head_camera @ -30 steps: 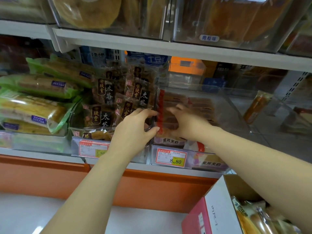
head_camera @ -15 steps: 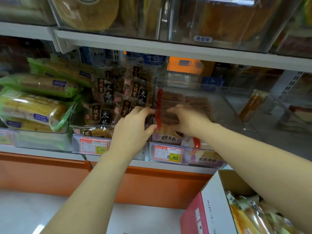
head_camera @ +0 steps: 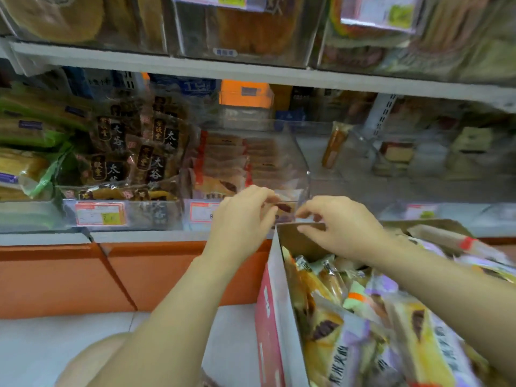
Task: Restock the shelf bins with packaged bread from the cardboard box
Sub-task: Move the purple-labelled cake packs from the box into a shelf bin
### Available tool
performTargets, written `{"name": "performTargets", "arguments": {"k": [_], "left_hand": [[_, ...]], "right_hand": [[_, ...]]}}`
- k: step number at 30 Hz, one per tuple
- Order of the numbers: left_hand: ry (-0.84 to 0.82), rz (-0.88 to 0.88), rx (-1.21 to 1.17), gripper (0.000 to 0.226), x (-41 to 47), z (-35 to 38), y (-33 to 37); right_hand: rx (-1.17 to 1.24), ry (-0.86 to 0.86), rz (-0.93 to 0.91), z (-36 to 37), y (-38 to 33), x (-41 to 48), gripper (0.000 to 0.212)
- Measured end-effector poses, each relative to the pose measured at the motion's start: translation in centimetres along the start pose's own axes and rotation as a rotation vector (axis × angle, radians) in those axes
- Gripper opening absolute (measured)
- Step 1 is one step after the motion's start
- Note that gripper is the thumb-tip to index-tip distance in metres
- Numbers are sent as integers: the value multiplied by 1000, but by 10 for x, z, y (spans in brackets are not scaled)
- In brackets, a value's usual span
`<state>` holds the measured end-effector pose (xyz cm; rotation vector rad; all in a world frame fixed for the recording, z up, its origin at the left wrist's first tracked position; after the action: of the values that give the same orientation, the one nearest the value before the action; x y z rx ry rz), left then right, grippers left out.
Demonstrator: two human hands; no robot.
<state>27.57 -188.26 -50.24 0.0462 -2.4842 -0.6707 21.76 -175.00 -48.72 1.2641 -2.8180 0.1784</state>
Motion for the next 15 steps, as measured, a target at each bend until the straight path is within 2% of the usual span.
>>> {"name": "performTargets", "arguments": {"k": [6, 10, 12, 15], "left_hand": [[-373, -2, -8, 27, -19, 60, 37], [-531, 38, 11, 28, -33, 79, 49], [-567, 78, 34, 27, -37, 81, 55], [-592, 101, 44, 26, -41, 79, 59]], "right_hand": [[-17, -178, 115, 19, 58, -74, 24], [71, -359, 154, 33, 76, -111, 30], [123, -370, 126, 36, 72, -120, 42], [86, -359, 48, 38, 52, -123, 77]]}}
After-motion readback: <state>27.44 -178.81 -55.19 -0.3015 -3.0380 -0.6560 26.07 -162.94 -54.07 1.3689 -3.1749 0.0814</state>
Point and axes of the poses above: each hand's wrist, its own x-axis towards the middle knuckle, its own z-axis out of the palm, y = z × x, the point moved 7 cm from there along x, towards the middle knuckle, and after that the axes turned 3 degrees about -y, right-handed, at the moved point
